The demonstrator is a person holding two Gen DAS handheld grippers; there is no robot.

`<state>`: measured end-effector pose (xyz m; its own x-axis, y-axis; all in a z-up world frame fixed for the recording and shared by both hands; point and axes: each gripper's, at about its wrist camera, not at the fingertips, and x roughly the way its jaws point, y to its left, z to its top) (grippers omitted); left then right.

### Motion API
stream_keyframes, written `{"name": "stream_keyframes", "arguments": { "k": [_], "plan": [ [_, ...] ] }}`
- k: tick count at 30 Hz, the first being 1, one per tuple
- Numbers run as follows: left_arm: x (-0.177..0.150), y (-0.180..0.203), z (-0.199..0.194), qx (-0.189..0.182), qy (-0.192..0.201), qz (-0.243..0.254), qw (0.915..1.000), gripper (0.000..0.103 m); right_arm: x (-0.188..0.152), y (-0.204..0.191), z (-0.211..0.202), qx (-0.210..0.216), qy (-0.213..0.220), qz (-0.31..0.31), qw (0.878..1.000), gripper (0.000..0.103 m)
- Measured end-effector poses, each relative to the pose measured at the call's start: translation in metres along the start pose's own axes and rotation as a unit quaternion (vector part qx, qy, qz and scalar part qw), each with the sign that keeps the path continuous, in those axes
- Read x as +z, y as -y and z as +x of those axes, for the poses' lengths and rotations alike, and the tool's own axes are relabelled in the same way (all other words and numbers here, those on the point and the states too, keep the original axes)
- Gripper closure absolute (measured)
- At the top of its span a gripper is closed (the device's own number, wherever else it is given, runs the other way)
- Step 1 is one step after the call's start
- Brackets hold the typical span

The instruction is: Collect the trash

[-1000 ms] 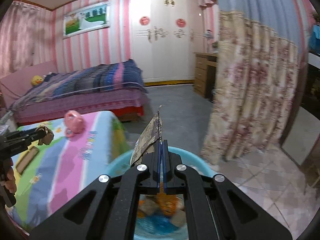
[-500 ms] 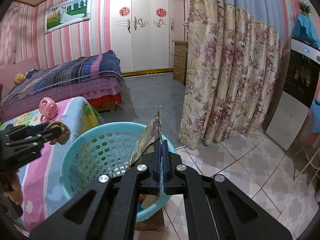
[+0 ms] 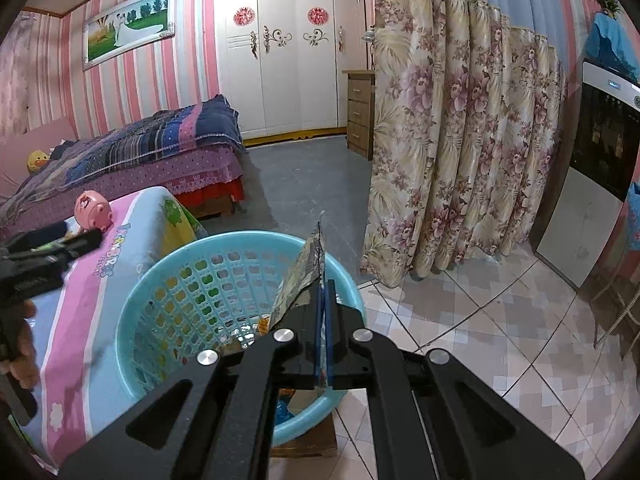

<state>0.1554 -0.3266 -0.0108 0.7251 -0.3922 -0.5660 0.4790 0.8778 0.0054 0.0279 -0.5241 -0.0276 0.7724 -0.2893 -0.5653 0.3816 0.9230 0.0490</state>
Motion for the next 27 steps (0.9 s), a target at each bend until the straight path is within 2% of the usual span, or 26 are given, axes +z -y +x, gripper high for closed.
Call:
{"name": "stream_keyframes", "arguments": {
  "k": [3, 6, 8, 9, 11, 14, 16, 19, 25, 27],
  "plan": [
    [-0.003, -0.017, -0.021, 0.026, 0.016, 0.004, 0.9995, 0.006, 0.003, -0.011, 0.008, -0.006, -0.001, -0.012, 1.0, 0.101],
    [-0.006, -0.035, -0.046, 0.047, 0.03, 0.003, 0.9984, 0.006, 0.006, -0.019, 0.016, -0.015, -0.006, -0.02, 1.0, 0.1],
    [-0.009, -0.049, -0.065, 0.062, 0.036, -0.005, 0.9974, 0.006, 0.008, -0.027, 0.02, -0.026, -0.012, -0.025, 0.999, 0.092],
    [-0.011, -0.054, -0.071, 0.067, 0.038, -0.008, 0.997, 0.006, 0.008, -0.029, 0.019, -0.031, -0.009, -0.026, 0.999, 0.062],
    [-0.015, -0.067, -0.089, 0.08, 0.044, -0.014, 0.9957, 0.006, 0.007, -0.036, 0.011, -0.045, 0.011, -0.028, 0.999, 0.019],
    [-0.024, -0.088, -0.121, 0.104, 0.061, -0.025, 0.9924, 0.005, 0.008, -0.047, -0.003, -0.04, 0.017, -0.025, 0.999, 0.018],
    [-0.03, -0.1, -0.138, 0.113, 0.067, -0.037, 0.9906, 0.005, 0.009, -0.06, -0.022, -0.026, 0.036, -0.026, 0.999, 0.011],
    [-0.042, -0.116, -0.163, 0.123, 0.074, -0.048, 0.9884, 0.005, 0.01, -0.08, -0.043, -0.014, 0.059, -0.039, 0.997, 0.005],
    [-0.075, -0.145, -0.205, 0.147, 0.077, -0.068, 0.9838, 0.005, -0.001, -0.141, -0.09, 0.046, 0.078, -0.055, 0.994, 0.005],
    [-0.089, -0.152, -0.218, 0.165, 0.076, -0.068, 0.9811, 0.005, -0.009, -0.155, -0.098, 0.06, 0.075, -0.059, 0.994, 0.005]
  ]
}}
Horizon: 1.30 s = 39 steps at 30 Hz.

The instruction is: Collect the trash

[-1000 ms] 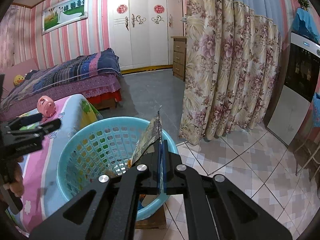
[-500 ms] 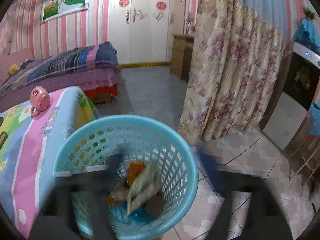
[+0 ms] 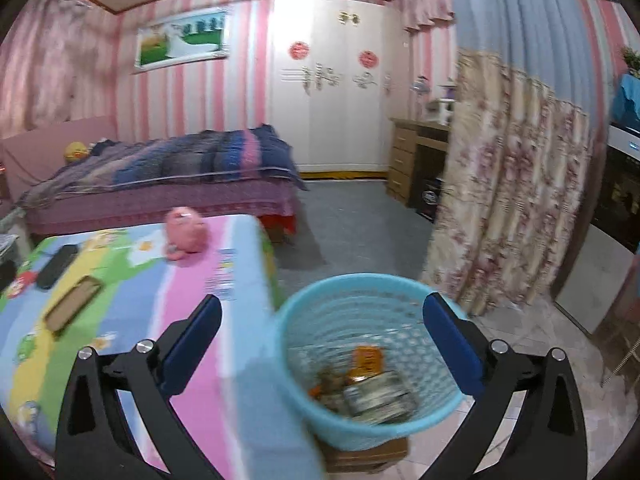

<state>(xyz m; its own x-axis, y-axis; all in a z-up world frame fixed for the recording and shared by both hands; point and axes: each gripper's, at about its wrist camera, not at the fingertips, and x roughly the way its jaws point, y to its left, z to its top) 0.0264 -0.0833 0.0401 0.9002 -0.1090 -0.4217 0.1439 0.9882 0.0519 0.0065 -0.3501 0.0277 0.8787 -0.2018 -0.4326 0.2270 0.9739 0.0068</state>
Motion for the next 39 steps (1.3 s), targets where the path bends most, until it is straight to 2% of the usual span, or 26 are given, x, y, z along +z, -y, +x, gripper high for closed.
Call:
{"name": "stream_keyframes", "arguments": {
  "k": [6, 15, 20, 27, 39],
  "plan": [
    [-0.029, -0.027, -0.02, 0.025, -0.01, -0.007, 0.9996, 0.005, -0.027, -0.056, -0.022, 0.037, -0.004, -0.012, 0.999, 0.005],
    [-0.056, -0.048, -0.036, 0.038, -0.009, -0.019, 0.999, 0.005, -0.048, -0.107, -0.052, 0.048, 0.021, -0.039, 0.998, 0.005],
    [-0.062, -0.056, -0.039, 0.042, -0.008, -0.021, 0.9989, 0.005, -0.049, -0.121, -0.058, 0.058, 0.027, -0.044, 0.997, 0.005],
    [-0.062, -0.073, -0.04, 0.043, -0.002, -0.052, 0.9977, 0.005, -0.048, -0.137, -0.062, 0.067, 0.025, -0.068, 0.995, 0.005],
    [-0.063, -0.084, -0.035, 0.052, -0.004, -0.063, 0.9966, 0.005, -0.047, -0.141, -0.06, 0.074, 0.016, -0.071, 0.995, 0.005]
  ]
}}
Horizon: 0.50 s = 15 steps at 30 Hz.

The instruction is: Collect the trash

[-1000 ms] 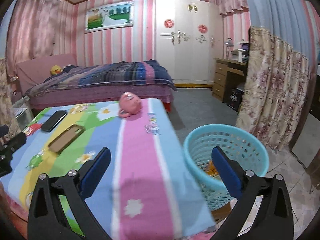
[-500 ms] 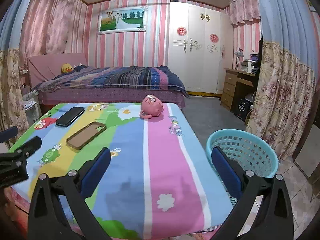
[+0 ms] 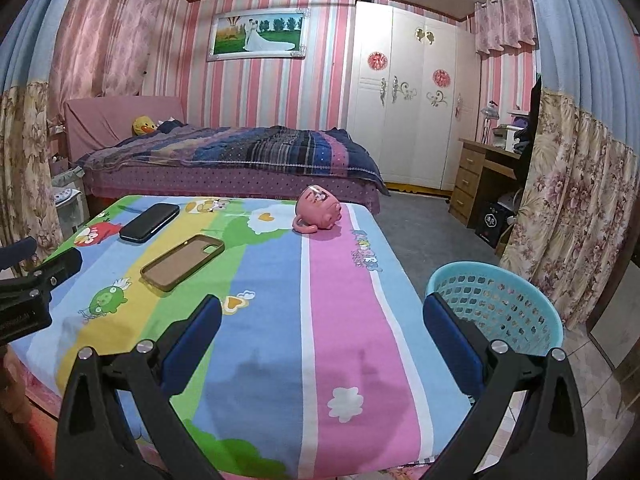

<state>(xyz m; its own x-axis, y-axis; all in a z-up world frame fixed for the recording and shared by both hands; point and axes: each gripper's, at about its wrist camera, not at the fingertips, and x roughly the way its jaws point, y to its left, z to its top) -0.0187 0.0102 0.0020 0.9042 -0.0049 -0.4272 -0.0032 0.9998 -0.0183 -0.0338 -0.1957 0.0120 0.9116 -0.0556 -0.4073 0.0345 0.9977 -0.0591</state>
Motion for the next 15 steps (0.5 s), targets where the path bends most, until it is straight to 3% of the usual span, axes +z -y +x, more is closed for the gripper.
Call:
{"name": "stream_keyframes", "arguments": {
  "k": [15],
  "plan": [
    [-0.0011, 0.007, -0.0014, -0.004, 0.002, 0.021, 0.9998, 0.005, 0.0, 0.0054, -0.0002, 0.006, 0.006, 0.021, 1.0, 0.005]
  ]
}}
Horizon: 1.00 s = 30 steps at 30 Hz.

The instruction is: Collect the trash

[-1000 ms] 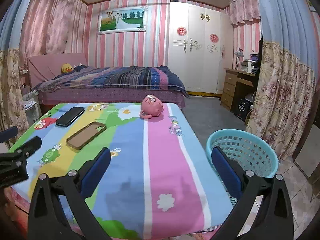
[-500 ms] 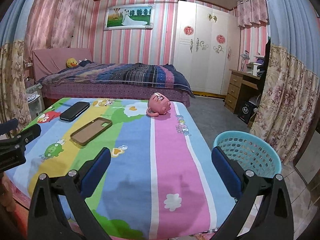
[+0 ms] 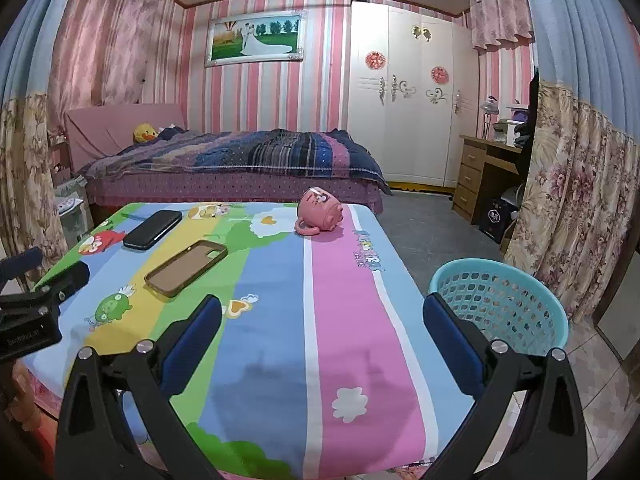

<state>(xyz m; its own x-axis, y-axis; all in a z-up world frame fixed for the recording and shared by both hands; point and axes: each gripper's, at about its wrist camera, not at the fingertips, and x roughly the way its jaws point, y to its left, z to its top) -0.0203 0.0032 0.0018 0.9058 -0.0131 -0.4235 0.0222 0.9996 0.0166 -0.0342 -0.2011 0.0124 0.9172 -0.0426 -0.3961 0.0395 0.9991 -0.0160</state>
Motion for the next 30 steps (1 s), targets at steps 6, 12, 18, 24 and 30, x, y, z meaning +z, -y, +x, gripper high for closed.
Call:
{"name": "stream_keyframes", "arguments": {
  "k": [6, 12, 18, 24, 30],
  "plan": [
    [0.0011, 0.004, -0.0027, -0.003, 0.005, 0.006, 1.0, 0.005, 0.0002, 0.0001, 0.0003, 0.0, 0.0, 0.0, 1.0, 0.005],
    [0.0015, 0.0055, -0.0037, -0.004, 0.007, 0.008, 0.9999, 0.005, 0.0011, 0.0, 0.0003, 0.0, 0.002, -0.003, 1.0, 0.005],
    [0.0015, 0.0058, -0.003, -0.006, 0.005, 0.007, 0.9999, 0.005, 0.0008, -0.0007, -0.0003, 0.0, 0.002, -0.002, 1.0, 0.005],
    [0.0017, 0.0058, -0.0032, -0.005, 0.007, 0.008, 0.9999, 0.005, 0.0007, -0.0005, -0.0003, 0.0, 0.002, -0.002, 1.0, 0.005],
    [0.0012, 0.0061, -0.0029, -0.005, 0.005, 0.004, 1.0, 0.005, 0.0007, -0.0004, -0.0003, 0.0, 0.002, -0.002, 1.0, 0.005]
  ]
}}
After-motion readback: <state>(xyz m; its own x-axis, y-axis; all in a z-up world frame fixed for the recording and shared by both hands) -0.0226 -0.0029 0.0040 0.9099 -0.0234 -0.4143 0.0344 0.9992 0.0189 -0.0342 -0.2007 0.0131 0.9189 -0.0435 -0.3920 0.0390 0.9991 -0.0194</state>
